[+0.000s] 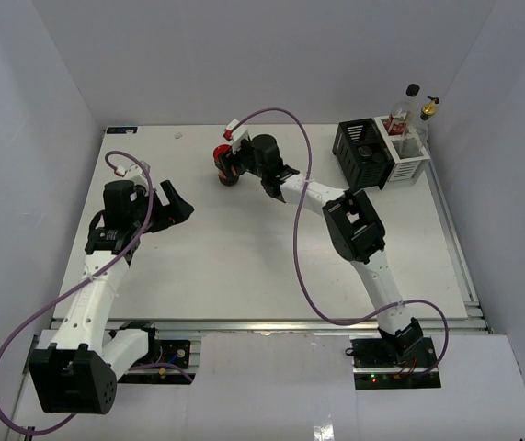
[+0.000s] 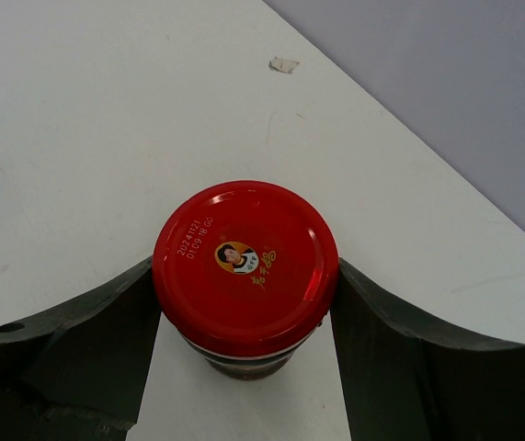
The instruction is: Organize the condiment bottles
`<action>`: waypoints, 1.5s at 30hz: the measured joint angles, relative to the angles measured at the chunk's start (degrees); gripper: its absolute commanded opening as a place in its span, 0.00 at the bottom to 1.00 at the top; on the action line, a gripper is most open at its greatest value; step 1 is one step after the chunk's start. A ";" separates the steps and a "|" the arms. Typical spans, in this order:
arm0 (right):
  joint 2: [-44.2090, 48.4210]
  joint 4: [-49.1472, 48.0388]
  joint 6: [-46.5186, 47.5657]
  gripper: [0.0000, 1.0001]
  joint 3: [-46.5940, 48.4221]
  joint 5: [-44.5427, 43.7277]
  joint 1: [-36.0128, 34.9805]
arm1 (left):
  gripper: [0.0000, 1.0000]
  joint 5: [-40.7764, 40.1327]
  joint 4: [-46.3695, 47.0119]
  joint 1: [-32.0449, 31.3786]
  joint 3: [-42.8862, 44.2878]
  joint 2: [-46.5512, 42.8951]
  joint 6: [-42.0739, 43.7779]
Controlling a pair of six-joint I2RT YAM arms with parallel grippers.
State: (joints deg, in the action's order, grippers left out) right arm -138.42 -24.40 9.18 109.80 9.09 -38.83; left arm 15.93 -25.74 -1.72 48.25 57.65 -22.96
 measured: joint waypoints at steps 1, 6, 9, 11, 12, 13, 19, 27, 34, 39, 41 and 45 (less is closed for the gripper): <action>1.52 0.02 0.28 0.08 -2.13 0.02 0.18 | 0.98 0.01 0.00 0.00 0.00 -0.13 -0.01; 7.87 -1.33 1.01 0.08 -11.60 -0.25 1.99 | 0.98 0.61 0.03 0.00 -0.11 -0.56 -0.20; 11.00 -1.66 1.65 0.08 -15.42 -1.39 3.65 | 0.98 1.10 0.01 0.00 -0.28 -0.63 -0.28; 12.94 -2.38 1.89 0.08 -17.48 -2.14 4.94 | 0.98 1.24 -0.08 0.00 -0.32 -0.69 -0.33; 13.90 -2.69 1.96 0.08 -18.43 -2.49 5.57 | 0.98 1.31 -0.13 0.00 -0.33 -0.72 -0.37; 14.91 -3.04 1.90 0.08 -19.15 -2.79 6.34 | 0.98 1.33 -0.14 0.00 -0.33 -0.76 -0.38; 20.94 -5.91 1.43 0.08 -20.74 -4.47 11.26 | 0.98 1.53 -0.17 0.00 -0.40 -0.82 -0.39; 27.36 -11.22 1.78 0.08 -20.27 -9.18 19.29 | 0.98 2.34 0.02 0.00 -0.66 -0.80 -0.39; 27.36 -11.77 1.81 0.08 -18.67 -12.54 25.91 | 0.98 4.64 0.54 -0.02 -0.47 -0.35 -0.39; 27.37 -11.78 1.79 0.08 -18.64 -13.70 28.37 | 0.98 5.22 0.63 0.00 0.40 0.72 -0.26; 27.37 -11.87 1.92 0.08 -18.91 -14.02 28.79 | 0.98 5.67 1.06 0.00 0.55 1.20 -0.26; 27.42 -13.15 2.22 0.08 -21.35 -14.26 29.35 | 0.98 6.53 1.71 0.00 0.57 2.15 -0.40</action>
State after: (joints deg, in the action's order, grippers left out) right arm -111.00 -37.55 11.40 88.44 -5.17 -9.48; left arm 22.45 -24.02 -1.72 48.82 59.80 -23.37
